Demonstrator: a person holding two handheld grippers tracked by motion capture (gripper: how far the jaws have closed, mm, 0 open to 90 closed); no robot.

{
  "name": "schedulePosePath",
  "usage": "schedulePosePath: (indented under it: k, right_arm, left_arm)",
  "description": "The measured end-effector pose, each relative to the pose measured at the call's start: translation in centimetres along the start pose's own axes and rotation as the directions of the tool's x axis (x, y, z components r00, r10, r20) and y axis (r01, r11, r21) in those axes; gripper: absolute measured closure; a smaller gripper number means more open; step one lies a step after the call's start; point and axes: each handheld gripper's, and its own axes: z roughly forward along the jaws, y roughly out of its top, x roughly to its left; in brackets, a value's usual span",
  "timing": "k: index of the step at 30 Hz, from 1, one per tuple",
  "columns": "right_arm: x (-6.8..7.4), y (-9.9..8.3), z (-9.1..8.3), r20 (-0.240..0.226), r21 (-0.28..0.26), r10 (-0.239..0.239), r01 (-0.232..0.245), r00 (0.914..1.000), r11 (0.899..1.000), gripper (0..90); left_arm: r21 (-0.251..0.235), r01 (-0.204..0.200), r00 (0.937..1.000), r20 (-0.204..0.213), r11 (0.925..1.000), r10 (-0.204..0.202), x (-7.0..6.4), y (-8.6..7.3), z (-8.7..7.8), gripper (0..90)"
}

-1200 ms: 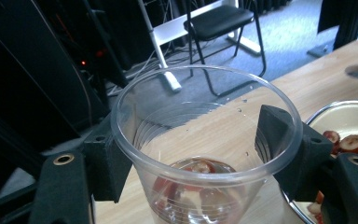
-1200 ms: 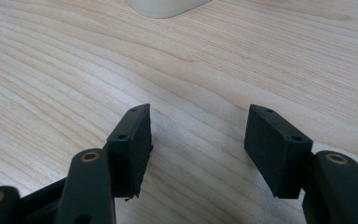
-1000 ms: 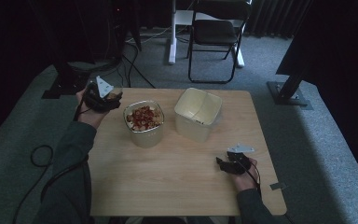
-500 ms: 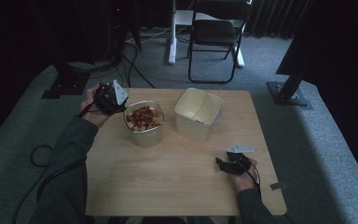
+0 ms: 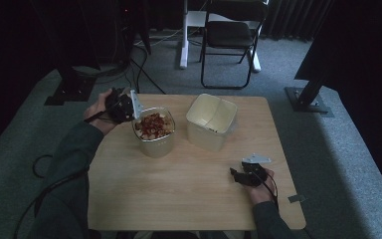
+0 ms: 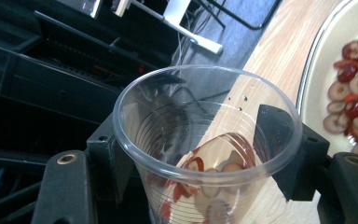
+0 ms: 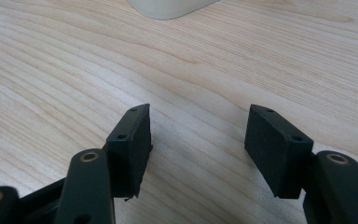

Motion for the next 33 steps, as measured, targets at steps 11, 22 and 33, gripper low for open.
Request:
schedulePosePath:
  k: [11,22,33]
  right_arm:
    - [0.0,0.0,0.0,0.000,0.000,-0.001,0.001,1.0000,1.000,40.4]
    - [0.0,0.0,0.0,0.000,-0.002,-0.001,0.001,1.0000,1.000,40.3]
    - [0.0,0.0,0.0,-0.001,-0.001,-0.003,0.003,1.0000,1.000,40.3]
  left_arm:
    - [0.033,-0.197,0.9800,-0.020,0.9798,0.198,-0.2,1.3,-0.4,32.7]
    - [0.096,-0.455,0.8862,-0.050,0.8855,0.460,-1.4,2.8,-0.9,33.6]
    - [0.105,-0.523,0.8431,-0.084,0.8461,0.531,-1.7,3.5,-1.2,34.2]
